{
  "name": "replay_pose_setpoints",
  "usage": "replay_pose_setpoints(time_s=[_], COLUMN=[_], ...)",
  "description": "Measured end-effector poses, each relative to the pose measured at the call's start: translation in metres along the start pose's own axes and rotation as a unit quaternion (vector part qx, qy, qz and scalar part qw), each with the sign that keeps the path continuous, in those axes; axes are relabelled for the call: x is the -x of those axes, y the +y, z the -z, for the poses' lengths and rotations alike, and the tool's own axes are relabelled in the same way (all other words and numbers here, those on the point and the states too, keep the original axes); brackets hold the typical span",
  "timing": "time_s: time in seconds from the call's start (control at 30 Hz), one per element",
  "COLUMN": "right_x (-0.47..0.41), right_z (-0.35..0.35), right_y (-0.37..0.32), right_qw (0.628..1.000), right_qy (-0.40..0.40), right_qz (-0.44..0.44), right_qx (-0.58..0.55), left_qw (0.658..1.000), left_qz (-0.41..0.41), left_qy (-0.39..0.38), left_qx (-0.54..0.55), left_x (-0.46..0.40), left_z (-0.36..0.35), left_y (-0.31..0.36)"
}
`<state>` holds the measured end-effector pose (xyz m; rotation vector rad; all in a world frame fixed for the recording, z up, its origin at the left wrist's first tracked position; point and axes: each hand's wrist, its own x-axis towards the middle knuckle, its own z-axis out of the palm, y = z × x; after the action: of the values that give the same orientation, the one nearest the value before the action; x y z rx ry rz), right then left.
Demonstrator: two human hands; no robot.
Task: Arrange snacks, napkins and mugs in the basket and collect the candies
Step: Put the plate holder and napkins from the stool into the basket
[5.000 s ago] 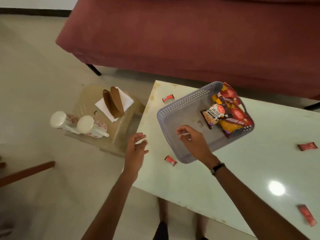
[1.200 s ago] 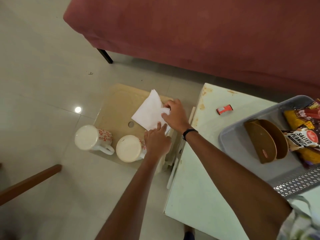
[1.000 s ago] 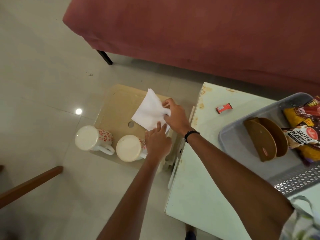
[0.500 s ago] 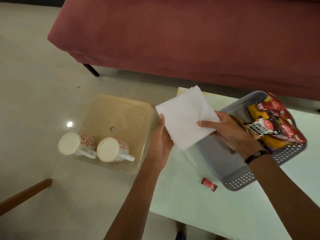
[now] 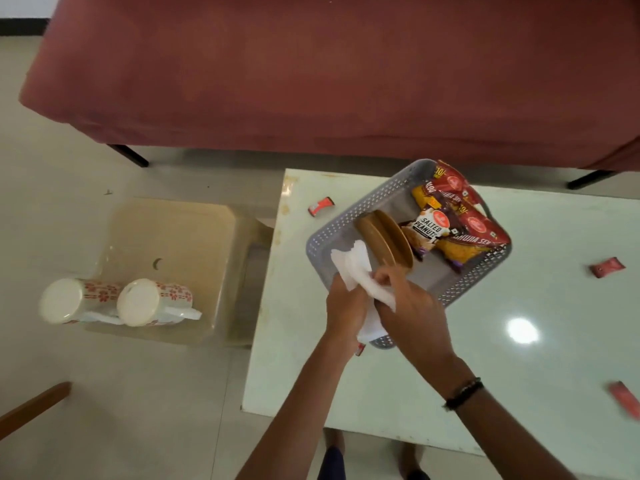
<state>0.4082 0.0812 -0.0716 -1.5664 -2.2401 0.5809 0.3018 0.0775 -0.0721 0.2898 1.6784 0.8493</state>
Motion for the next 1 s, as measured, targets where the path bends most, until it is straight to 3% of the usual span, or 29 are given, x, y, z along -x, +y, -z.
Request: replay_pose_setpoints(time_s=[0.13, 0.33, 0.43, 0.73, 0.9, 1.0], right_x=[-0.024, -0.074, -0.090, -0.102, -0.100, -0.099], right_z=[0.009, 0.004, -0.005, -0.023, -0.025, -0.025], right_y=[0.035, 0.061, 0.075, 0.085, 0.086, 0.087], right_qw=[0.992, 0.996, 0.996, 0.995, 0.999, 0.995], right_qy=[0.062, 0.054, 0.030, -0.049, -0.022, 0.000], right_qz=[-0.097, -0.067, -0.038, -0.006, 0.022, 0.039], right_qx=[0.054, 0.024, 0.081, 0.087, 0.039, 0.089], left_qw=[0.984, 0.963, 0.955, 0.937, 0.938, 0.938], left_qz=[-0.115, -0.193, -0.198, -0.199, -0.176, -0.171], left_qy=[0.058, 0.121, 0.150, 0.184, 0.202, 0.202], left_qx=[-0.124, -0.144, -0.165, -0.219, -0.222, -0.222], left_x=[0.000, -0.024, -0.041, -0.063, -0.073, -0.075], left_z=[-0.032, -0.062, -0.071, -0.077, -0.077, -0.077], left_y=[0.010, 0.032, 0.031, 0.020, 0.019, 0.017])
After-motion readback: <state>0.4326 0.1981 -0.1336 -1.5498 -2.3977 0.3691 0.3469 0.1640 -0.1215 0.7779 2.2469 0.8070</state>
